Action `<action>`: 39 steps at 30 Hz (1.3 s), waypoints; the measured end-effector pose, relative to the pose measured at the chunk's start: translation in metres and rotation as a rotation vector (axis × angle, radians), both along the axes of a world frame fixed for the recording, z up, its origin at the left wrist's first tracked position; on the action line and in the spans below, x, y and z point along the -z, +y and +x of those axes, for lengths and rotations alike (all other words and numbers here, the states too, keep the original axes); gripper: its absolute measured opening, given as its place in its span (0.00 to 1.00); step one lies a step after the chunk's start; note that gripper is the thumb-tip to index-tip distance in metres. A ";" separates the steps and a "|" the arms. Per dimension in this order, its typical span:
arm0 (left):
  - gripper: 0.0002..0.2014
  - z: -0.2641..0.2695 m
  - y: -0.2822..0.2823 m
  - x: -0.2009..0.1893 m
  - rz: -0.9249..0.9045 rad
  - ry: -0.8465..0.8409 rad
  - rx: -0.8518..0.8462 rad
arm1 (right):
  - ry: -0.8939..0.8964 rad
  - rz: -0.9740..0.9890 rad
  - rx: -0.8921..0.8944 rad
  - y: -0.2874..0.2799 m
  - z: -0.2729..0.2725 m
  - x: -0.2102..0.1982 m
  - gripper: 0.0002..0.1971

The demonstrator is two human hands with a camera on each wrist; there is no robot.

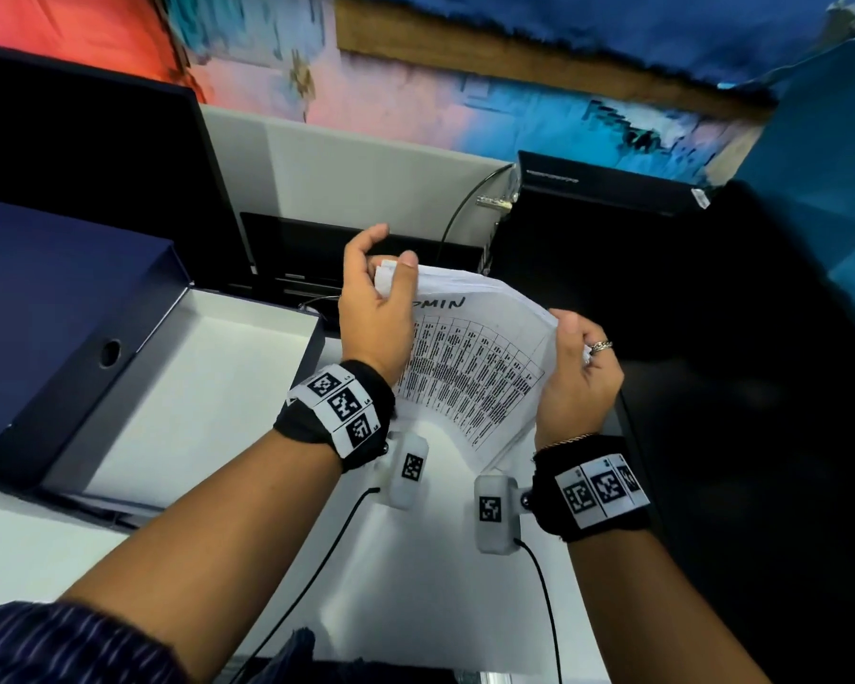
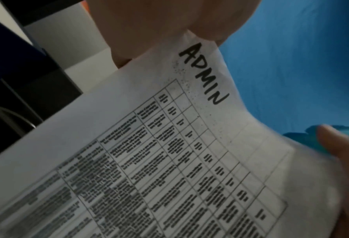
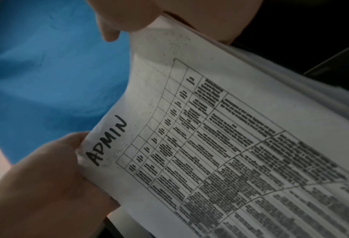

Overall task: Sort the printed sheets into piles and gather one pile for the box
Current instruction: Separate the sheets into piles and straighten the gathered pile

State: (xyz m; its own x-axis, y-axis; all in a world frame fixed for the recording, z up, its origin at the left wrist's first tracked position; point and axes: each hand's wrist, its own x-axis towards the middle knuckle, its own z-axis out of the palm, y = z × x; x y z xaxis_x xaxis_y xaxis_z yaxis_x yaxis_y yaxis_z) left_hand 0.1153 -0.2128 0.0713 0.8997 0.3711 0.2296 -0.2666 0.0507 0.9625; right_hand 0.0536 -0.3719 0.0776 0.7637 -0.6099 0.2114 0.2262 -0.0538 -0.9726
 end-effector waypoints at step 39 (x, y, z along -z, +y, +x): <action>0.08 0.036 0.048 -0.018 0.683 0.129 0.390 | 0.600 -0.841 -0.093 -0.072 0.009 0.051 0.14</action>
